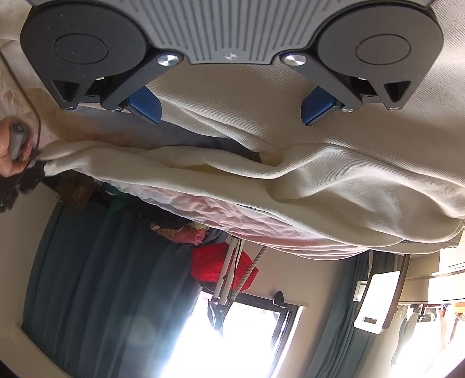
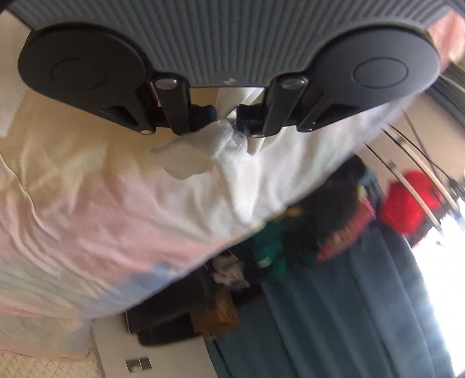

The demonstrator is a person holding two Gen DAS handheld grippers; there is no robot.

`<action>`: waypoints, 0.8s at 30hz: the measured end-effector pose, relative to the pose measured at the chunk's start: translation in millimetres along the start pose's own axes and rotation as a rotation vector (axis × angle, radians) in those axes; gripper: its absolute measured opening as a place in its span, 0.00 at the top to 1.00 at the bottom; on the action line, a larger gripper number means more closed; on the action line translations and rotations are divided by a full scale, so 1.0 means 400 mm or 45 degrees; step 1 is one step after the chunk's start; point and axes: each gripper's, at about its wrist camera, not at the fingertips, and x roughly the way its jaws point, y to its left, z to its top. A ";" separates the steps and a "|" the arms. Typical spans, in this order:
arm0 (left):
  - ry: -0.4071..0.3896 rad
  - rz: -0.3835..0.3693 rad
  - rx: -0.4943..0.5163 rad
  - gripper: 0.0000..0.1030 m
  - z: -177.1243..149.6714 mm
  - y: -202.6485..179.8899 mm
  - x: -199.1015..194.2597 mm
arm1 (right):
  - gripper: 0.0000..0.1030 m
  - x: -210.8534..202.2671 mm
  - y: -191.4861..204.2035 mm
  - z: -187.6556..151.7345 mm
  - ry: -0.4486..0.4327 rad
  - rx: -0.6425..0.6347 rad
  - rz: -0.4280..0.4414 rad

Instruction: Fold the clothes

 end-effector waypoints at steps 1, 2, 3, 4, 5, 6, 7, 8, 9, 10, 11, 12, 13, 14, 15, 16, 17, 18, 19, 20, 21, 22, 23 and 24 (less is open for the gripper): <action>0.001 -0.003 -0.008 0.00 0.001 0.002 -0.001 | 0.86 -0.047 0.007 0.034 -0.099 0.011 0.064; 0.000 -0.008 -0.012 0.00 0.003 0.004 -0.003 | 0.86 -0.092 0.013 0.066 -0.196 0.020 0.125; -0.002 -0.014 -0.015 0.00 0.005 0.007 -0.006 | 0.86 -0.117 0.004 0.071 -0.243 -0.025 0.118; -0.003 -0.015 -0.018 0.00 0.007 0.007 -0.008 | 0.86 -0.130 -0.026 0.065 -0.253 -0.021 0.114; -0.004 -0.014 -0.020 0.00 0.010 0.008 -0.011 | 0.86 -0.126 -0.070 0.050 -0.223 0.001 0.094; -0.001 -0.014 -0.025 0.00 0.012 0.009 -0.013 | 0.86 -0.107 -0.126 0.013 -0.142 0.035 0.052; -0.001 -0.015 -0.029 0.00 0.013 0.010 -0.017 | 0.86 -0.088 -0.182 -0.024 -0.061 0.070 0.009; -0.001 -0.016 -0.034 0.00 0.014 0.011 -0.021 | 0.86 -0.069 -0.238 -0.061 0.020 0.105 -0.033; -0.003 -0.016 -0.031 0.00 0.014 0.010 -0.024 | 0.85 -0.050 -0.294 -0.098 0.102 0.140 -0.076; -0.007 -0.014 -0.021 0.00 0.014 0.008 -0.028 | 0.85 -0.032 -0.348 -0.134 0.179 0.174 -0.116; -0.011 -0.011 -0.010 0.00 0.013 0.005 -0.032 | 0.86 -0.040 -0.372 -0.158 0.166 0.211 -0.083; -0.014 -0.009 0.000 0.00 0.013 0.002 -0.034 | 0.86 -0.047 -0.396 -0.182 0.152 0.247 -0.051; -0.015 -0.008 0.013 0.00 0.011 -0.003 -0.036 | 0.85 -0.054 -0.419 -0.205 0.139 0.280 -0.020; -0.015 -0.006 0.025 0.00 0.010 -0.008 -0.037 | 0.85 -0.062 -0.405 -0.205 0.135 0.237 -0.023; -0.014 -0.007 0.036 0.00 0.009 -0.012 -0.038 | 0.85 -0.069 -0.392 -0.190 0.122 0.210 -0.017; -0.016 -0.008 0.049 0.00 0.007 -0.016 -0.039 | 0.85 -0.077 -0.379 -0.175 0.108 0.184 -0.010; -0.020 -0.006 0.069 0.00 0.005 -0.022 -0.040 | 0.86 -0.094 -0.370 -0.153 0.063 0.192 0.033; -0.024 -0.001 0.088 0.00 0.002 -0.028 -0.040 | 0.86 -0.108 -0.366 -0.130 0.024 0.202 0.069; -0.029 0.004 0.106 0.00 0.001 -0.034 -0.040 | 0.86 -0.117 -0.360 -0.113 0.005 0.202 0.090; -0.032 0.006 0.114 0.00 0.000 -0.038 -0.041 | 0.86 -0.122 -0.355 -0.108 -0.004 0.164 0.083; -0.035 0.006 0.120 0.00 -0.001 -0.041 -0.041 | 0.86 -0.126 -0.351 -0.104 -0.012 0.128 0.075; -0.049 0.012 0.134 0.00 0.000 -0.048 -0.045 | 0.86 -0.126 -0.361 -0.111 -0.011 0.117 0.053; -0.066 0.019 0.151 0.00 0.000 -0.054 -0.050 | 0.86 -0.122 -0.385 -0.128 0.011 0.149 0.034; -0.083 0.025 0.168 0.00 0.001 -0.061 -0.054 | 0.86 -0.117 -0.410 -0.146 0.034 0.181 0.015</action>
